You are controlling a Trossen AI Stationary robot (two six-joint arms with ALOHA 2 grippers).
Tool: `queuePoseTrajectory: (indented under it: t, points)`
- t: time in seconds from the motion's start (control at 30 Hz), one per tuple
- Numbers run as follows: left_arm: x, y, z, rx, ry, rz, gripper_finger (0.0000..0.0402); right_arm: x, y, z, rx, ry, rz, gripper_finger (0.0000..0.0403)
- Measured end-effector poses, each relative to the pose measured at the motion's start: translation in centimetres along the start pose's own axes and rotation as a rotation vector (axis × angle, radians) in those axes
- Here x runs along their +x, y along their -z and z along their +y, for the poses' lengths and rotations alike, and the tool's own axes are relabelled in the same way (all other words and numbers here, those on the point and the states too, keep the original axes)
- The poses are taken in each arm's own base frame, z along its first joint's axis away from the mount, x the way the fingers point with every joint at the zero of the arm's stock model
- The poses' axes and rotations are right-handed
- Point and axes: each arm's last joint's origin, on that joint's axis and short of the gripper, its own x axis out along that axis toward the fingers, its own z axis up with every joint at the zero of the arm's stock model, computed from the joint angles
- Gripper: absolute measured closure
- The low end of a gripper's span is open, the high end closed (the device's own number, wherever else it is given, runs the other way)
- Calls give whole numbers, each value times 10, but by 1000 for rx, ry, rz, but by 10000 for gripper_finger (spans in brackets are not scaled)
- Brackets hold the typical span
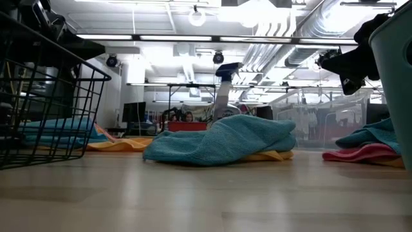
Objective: Sort microfiber towel by color & place in baskets
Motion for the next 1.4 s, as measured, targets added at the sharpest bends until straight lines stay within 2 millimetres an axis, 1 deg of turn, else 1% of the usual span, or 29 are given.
queuePoseTrajectory:
  t: [0.93, 1.03, 1.07, 1.13, 1.23, 1.3, 1.33, 1.4]
  points:
    - [0, 0, 0, 0, 0, 0, 402, 0, 0, 0, 0, 0, 0, 402]
    - [0, 0, 0, 0, 0, 0, 402, 0, -3, 0, -14, 19, -32, 402]
    - [0, 0, 0, 0, 0, 0, 401, 0, -6, 0, 11, 23, -68, 402]
    - [0, 0, 0, 0, 0, 0, 402, -2, -18, 2, 144, 15, -198, 402]
    - [0, 0, 0, 0, 0, 0, 402, -8, -38, 2, 452, 44, -461, 402]
    - [0, 0, 0, 0, 0, 0, 401, -14, -47, 1, 619, 64, -615, 402]
    - [0, 0, 0, 0, 0, 0, 401, -16, -51, 0, 673, 69, -678, 402]
    - [0, 0, 0, 0, 0, 0, 401, -20, -57, 0, 726, 77, -770, 402]
